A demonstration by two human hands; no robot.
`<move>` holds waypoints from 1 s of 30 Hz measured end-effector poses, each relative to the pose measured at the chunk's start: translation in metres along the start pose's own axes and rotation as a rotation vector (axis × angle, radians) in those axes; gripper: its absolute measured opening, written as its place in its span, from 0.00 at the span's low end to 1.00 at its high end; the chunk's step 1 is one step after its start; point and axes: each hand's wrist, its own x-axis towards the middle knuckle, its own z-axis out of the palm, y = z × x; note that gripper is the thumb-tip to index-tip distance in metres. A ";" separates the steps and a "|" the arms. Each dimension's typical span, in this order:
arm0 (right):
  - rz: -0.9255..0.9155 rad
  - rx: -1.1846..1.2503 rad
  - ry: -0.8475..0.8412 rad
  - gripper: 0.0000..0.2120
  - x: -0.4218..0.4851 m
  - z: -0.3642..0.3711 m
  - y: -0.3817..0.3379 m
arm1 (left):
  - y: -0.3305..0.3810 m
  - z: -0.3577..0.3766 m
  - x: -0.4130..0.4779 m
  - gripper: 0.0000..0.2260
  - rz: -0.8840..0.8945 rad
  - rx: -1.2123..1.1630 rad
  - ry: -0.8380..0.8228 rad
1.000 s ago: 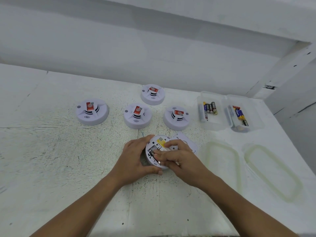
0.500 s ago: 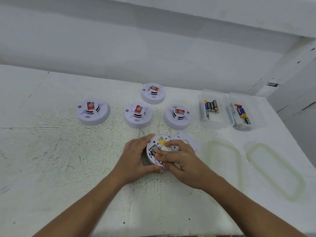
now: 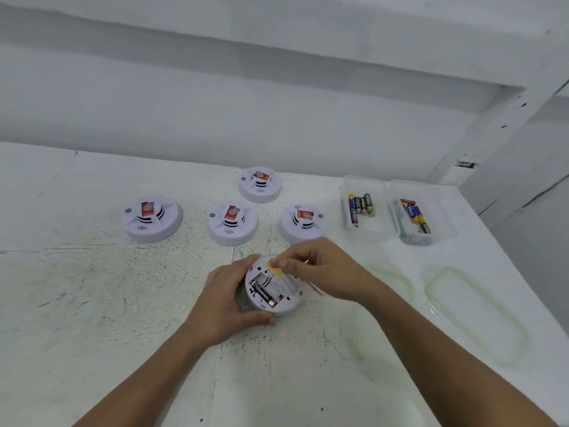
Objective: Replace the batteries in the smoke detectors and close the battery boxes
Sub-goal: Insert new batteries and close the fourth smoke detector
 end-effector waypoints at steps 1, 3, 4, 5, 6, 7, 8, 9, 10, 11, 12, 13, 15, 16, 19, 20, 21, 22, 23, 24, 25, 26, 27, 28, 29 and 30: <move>0.007 0.042 0.046 0.08 0.002 -0.013 0.000 | 0.001 -0.001 -0.001 0.38 0.006 0.011 0.001; -0.004 0.147 0.192 0.09 0.006 -0.046 0.006 | 0.008 -0.001 0.000 0.39 0.022 0.017 0.009; -0.008 0.209 0.289 0.10 0.008 -0.065 0.011 | 0.012 -0.002 0.002 0.40 0.033 0.008 0.018; -0.001 0.273 0.400 0.10 0.011 -0.084 0.016 | 0.014 -0.002 0.002 0.40 0.039 -0.006 0.024; 0.015 0.320 0.519 0.10 0.013 -0.103 0.022 | 0.017 -0.002 0.002 0.40 0.045 -0.021 0.030; 0.039 0.337 0.640 0.10 0.014 -0.123 0.028 | 0.019 -0.001 0.002 0.40 0.052 -0.034 0.035; 0.074 0.327 0.749 0.09 0.016 -0.141 0.036 | 0.020 -0.001 0.003 0.40 0.054 -0.039 0.036; 0.121 0.300 0.835 0.08 0.017 -0.157 0.046 | 0.019 -0.001 0.004 0.39 0.051 -0.042 0.037; 0.182 0.256 0.896 0.07 0.020 -0.173 0.059 | 0.019 -0.001 0.004 0.39 0.050 -0.049 0.038; 0.259 0.189 0.921 0.08 0.023 -0.186 0.073 | 0.017 0.000 0.004 0.39 0.046 -0.059 0.039; 0.346 0.110 0.909 0.08 0.027 -0.197 0.087 | 0.016 0.000 0.004 0.39 0.042 -0.061 0.038; 0.441 0.020 0.861 0.07 0.030 -0.205 0.099 | 0.014 0.001 0.003 0.40 0.030 -0.056 0.038; 0.603 -0.168 0.704 0.05 0.036 -0.214 0.116 | 0.008 0.004 0.003 0.42 -0.009 -0.033 0.039; 0.647 -0.234 0.635 0.04 0.039 -0.215 0.122 | 0.003 0.005 0.002 0.43 -0.030 -0.026 0.040; 0.688 -0.421 0.540 0.06 0.045 -0.209 0.128 | -0.003 0.007 0.002 0.44 -0.072 -0.012 0.034; 0.695 -0.504 0.533 0.09 0.047 -0.207 0.131 | -0.003 0.008 0.003 0.44 -0.078 -0.003 0.033; 0.686 -0.537 0.541 0.14 0.051 -0.205 0.134 | -0.003 0.008 0.003 0.44 -0.080 0.000 0.035; 0.669 -0.552 0.557 0.18 0.053 -0.202 0.135 | -0.003 0.008 0.002 0.44 -0.078 -0.003 0.040; 0.649 -0.567 0.573 0.20 0.055 -0.201 0.135 | -0.003 0.008 0.002 0.44 -0.076 -0.007 0.045; 0.638 -0.587 0.577 0.21 0.056 -0.200 0.135 | -0.002 0.008 0.003 0.44 -0.080 -0.012 0.048; 0.644 -0.597 0.589 0.21 0.057 -0.200 0.135 | -0.002 0.008 0.003 0.44 -0.086 -0.016 0.049; 0.647 -0.601 0.598 0.19 0.057 -0.200 0.136 | -0.003 0.009 0.003 0.44 -0.088 -0.021 0.047; 0.647 -0.587 0.606 0.15 0.058 -0.200 0.135 | -0.004 0.010 0.003 0.44 -0.089 -0.025 0.044; 0.645 -0.576 0.602 0.10 0.058 -0.200 0.135 | -0.005 0.010 0.003 0.44 -0.093 -0.027 0.045; 0.654 -0.559 0.590 0.09 0.058 -0.200 0.135 | -0.005 0.010 0.003 0.45 -0.100 -0.028 0.046; 0.650 -0.544 0.577 0.10 0.056 -0.199 0.134 | -0.006 0.010 0.003 0.45 -0.106 -0.029 0.047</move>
